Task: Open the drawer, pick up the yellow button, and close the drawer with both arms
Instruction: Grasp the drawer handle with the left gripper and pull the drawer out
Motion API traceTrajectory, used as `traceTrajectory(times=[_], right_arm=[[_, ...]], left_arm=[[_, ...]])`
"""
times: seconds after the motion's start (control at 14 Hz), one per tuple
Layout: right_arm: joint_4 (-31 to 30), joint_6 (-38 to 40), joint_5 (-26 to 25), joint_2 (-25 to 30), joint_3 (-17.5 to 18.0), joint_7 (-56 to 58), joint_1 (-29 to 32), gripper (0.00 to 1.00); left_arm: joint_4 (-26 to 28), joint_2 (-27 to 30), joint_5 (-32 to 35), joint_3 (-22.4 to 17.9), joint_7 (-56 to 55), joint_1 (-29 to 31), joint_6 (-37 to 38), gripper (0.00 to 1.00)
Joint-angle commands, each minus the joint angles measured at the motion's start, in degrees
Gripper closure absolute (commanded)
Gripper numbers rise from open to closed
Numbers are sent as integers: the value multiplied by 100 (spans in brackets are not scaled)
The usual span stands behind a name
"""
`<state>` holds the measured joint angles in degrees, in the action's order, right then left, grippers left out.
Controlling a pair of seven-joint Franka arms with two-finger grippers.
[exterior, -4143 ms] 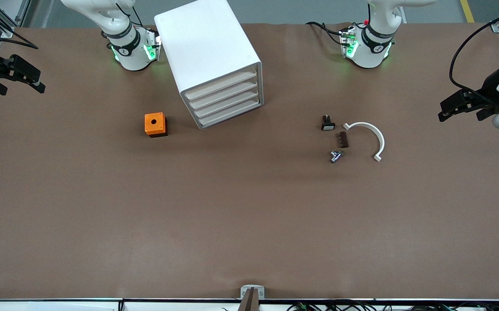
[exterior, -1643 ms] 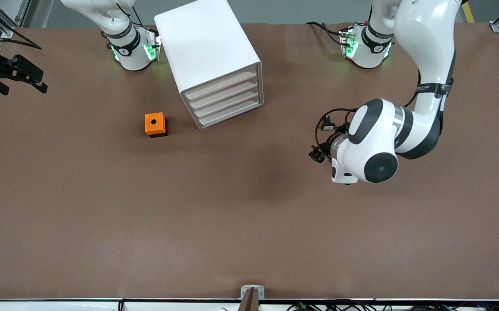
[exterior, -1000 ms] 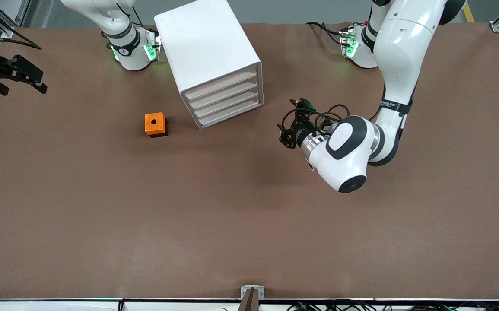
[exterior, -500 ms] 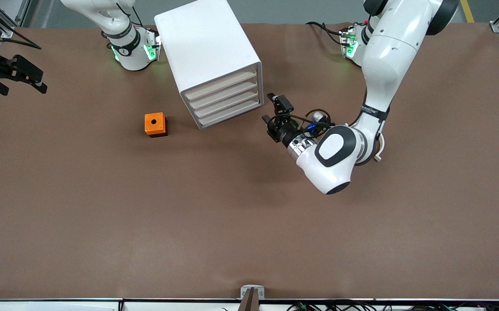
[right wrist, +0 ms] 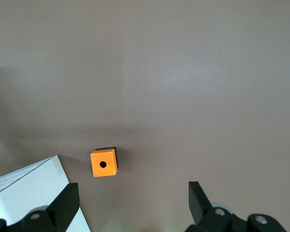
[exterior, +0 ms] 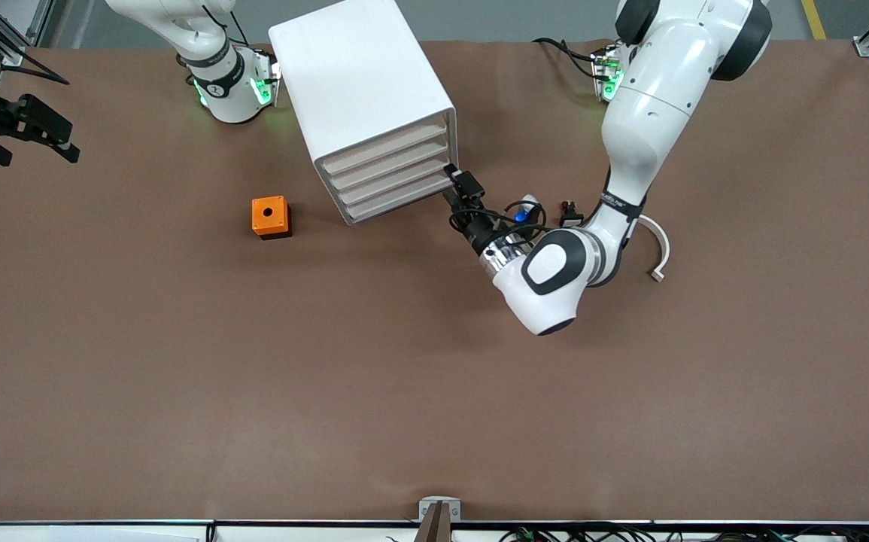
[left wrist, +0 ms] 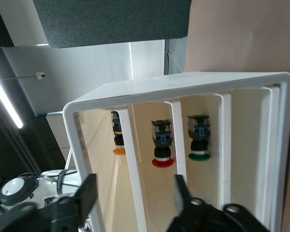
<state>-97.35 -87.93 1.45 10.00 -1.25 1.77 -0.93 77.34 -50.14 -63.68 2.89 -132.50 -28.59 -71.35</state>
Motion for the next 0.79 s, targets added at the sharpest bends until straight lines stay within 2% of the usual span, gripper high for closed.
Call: traceTrajectory(times=[0.0,0.21,0.36,0.71], right_arm=[[137,31,-4,-357,-24,69,-21,0],[137,-65,-30,-445,-24,70,-12,0],[190,-145,-39,-804,-33,69,23,0],[330,-180,-57,-1026,-59,78,41,0]], left_arm=[[-123,-31,-110,-35,-241,-234,95,44],[-70,-31,-118,-35,-250,-419,95,46],[9,-22,-110,-35,-250,-542,130,46],[158,22,-66,-35,-241,-753,490,50]])
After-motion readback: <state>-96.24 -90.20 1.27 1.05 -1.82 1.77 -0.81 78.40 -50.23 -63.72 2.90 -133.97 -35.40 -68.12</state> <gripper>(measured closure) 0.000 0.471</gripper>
